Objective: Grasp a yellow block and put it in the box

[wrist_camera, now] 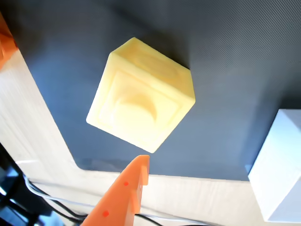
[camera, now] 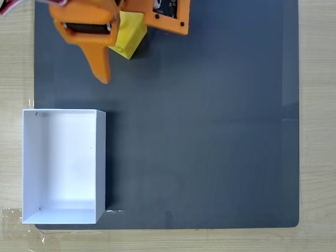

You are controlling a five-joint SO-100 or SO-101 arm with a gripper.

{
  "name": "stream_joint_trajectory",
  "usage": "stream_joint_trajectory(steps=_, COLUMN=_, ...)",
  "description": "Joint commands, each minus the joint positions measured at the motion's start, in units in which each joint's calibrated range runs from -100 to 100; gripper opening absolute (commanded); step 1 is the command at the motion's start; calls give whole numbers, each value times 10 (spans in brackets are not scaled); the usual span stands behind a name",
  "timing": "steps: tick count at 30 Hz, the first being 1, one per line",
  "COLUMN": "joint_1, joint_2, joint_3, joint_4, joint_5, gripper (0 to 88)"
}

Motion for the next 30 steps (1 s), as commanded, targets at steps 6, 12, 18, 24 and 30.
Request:
stream_joint_trajectory(steps=6, joint_1=11, joint_2=-2, joint_3=-9, joint_4=5, joint_5=192, gripper=437)
stream_joint_trajectory(steps=12, joint_1=29, joint_2=-2, joint_3=30, joint_4=5, joint_5=329, gripper=437)
stream_joint_trajectory(steps=18, joint_1=86, joint_2=7, joint_3=60, joint_4=4, joint_5=443, gripper=437)
stream_joint_trajectory(steps=24, joint_1=103, joint_2=58, joint_3=39, joint_4=0, joint_5=470, gripper=437)
stream_joint_trajectory(steps=30, joint_1=97, joint_2=107, joint_3=13, joint_4=-3, joint_5=470, gripper=437)
